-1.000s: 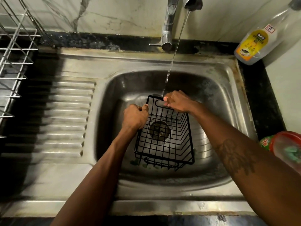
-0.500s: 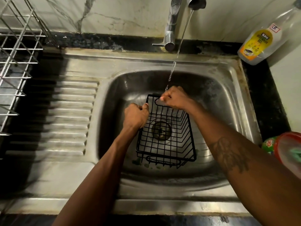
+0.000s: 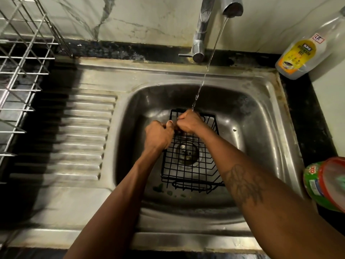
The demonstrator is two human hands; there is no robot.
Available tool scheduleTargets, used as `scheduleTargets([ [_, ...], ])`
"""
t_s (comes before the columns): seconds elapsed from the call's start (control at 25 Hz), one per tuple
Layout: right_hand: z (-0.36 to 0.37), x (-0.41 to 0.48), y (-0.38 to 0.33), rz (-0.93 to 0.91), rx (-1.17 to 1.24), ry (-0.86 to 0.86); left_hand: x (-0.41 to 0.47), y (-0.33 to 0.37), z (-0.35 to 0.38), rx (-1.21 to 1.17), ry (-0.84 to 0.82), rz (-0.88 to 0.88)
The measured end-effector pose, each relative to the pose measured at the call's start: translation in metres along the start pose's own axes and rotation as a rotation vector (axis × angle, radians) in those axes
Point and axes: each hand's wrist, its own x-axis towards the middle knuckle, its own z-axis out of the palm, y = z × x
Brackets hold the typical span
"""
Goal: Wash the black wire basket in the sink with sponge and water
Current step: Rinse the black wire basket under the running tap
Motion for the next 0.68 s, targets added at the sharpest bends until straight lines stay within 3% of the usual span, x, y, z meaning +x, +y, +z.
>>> scheduleTargets([
  [0.08, -0.006, -0.004, 0.007, 0.139, -0.096, 0.085, -0.001, 0.0, -0.002, -0.017, 0.009, -0.028],
  [0.24, -0.006, -0.009, -0.002, -0.021, -0.428, 0.157, 0.0, 0.0, 0.002, -0.014, 0.011, -0.012],
  [0.36, 0.01, 0.0, -0.018, -0.199, -0.372, -0.019, 0.0, -0.002, 0.0, -0.039, 0.005, -0.018],
  [0.56, -0.011, 0.009, -0.005, 0.138, -0.098, -0.039, 0.002, -0.001, -0.006, -0.038, 0.047, -0.043],
  [0.68, -0.011, 0.005, -0.004, 0.077, -0.273, 0.053, -0.001, 0.001, -0.004, -0.041, 0.043, -0.028],
])
